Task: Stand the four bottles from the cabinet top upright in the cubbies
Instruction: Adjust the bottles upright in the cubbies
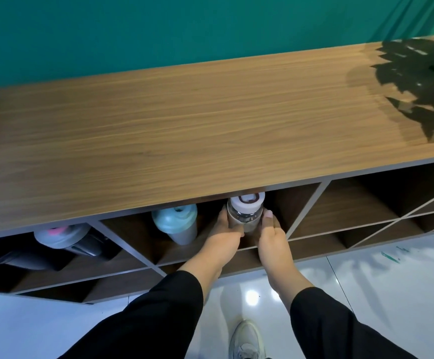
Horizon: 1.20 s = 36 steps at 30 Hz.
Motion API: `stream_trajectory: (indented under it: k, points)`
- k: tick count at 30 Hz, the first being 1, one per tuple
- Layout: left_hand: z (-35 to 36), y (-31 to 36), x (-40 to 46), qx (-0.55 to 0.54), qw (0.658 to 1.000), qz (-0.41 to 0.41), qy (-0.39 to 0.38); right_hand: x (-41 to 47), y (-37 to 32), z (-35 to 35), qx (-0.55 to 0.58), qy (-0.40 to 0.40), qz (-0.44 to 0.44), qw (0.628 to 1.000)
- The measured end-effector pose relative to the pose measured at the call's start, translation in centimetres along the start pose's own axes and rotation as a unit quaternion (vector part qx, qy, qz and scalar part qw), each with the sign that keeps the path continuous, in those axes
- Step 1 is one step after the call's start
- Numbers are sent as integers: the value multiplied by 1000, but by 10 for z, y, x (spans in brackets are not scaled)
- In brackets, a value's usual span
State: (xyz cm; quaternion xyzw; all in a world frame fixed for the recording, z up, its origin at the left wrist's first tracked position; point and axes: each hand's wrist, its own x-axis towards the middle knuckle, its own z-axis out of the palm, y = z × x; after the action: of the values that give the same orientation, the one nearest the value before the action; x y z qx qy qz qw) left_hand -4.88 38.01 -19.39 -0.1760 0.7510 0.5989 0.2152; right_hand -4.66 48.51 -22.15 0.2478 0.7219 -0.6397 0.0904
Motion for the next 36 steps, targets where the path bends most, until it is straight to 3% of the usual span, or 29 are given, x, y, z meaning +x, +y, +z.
stream_trajectory:
  k: [4, 8, 11, 13, 16, 19, 25, 28, 36]
  points:
    - [-2, -2, -1, -30, 999, -14, 7, -6, -1, -2, -45, -13, 20, 999]
    - [-6, -28, -22, -95, 987, -98, 80, -10, 8, -4, -157, -18, 72, 985]
    - [-19, -65, -41, -127, 974, -123, 138, -15, 12, 1, -231, -99, 101, 963]
    - [-33, -75, -49, -152, 964, -115, 185, -18, 10, 8, -265, -148, 65, 951]
    - [-52, -72, -51, -167, 957, -80, 224, -21, 0, 35, -211, -167, -50, 962]
    - [-65, -60, -46, -156, 962, -41, 219, -14, -8, 68, -158, -176, -93, 967]
    - [-77, -59, -31, -130, 973, -27, 190, -4, 3, 97, -178, -249, -112, 945]
    - [-86, -58, -23, -133, 974, -22, 182, -15, -4, 94, -135, -242, -89, 957]
    - [-100, -46, -7, -70, 981, -61, 170, -37, -14, 79, -186, -228, -76, 953]
